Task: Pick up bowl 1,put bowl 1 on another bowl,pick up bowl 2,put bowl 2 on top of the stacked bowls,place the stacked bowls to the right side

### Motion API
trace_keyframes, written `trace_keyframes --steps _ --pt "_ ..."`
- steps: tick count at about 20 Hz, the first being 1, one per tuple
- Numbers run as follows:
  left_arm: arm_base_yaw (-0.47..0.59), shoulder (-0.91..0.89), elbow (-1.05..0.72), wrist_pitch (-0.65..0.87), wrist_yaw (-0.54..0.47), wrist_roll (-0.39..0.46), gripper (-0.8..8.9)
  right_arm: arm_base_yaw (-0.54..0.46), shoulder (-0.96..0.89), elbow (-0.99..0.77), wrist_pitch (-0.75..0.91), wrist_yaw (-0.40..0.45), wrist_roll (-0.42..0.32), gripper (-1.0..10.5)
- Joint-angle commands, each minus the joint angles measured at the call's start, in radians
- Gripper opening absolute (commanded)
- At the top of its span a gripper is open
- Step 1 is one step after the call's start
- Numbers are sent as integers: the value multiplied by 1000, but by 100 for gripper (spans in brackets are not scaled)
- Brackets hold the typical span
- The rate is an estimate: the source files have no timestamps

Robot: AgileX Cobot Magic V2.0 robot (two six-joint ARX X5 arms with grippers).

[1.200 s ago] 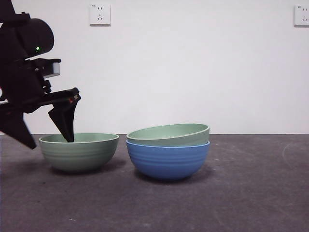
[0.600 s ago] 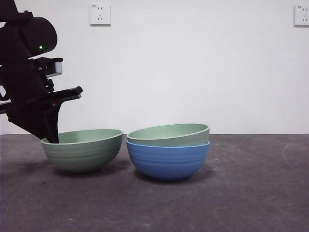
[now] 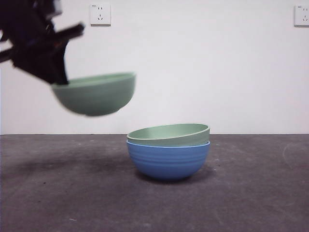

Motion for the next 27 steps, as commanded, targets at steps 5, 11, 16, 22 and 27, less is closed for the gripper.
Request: trace_keyframes --steps 5,11,16,22,27 --pt "-166 66 113 -6 -9 -34 -8 1 -2 -3 0 -1 12 257" --pt "-244 269 246 -14 -29 -37 -8 1 -2 -3 -23 -1 12 257" --pt "-262 407 287 -32 -38 -37 -8 1 -3 -3 -36 0 9 257" --pt "-263 431 287 -48 -77 -30 1 1 -2 -3 -36 0 9 257" --pt "-267 431 287 -49 -33 -30 444 1 -2 -3 -36 -1 9 257"
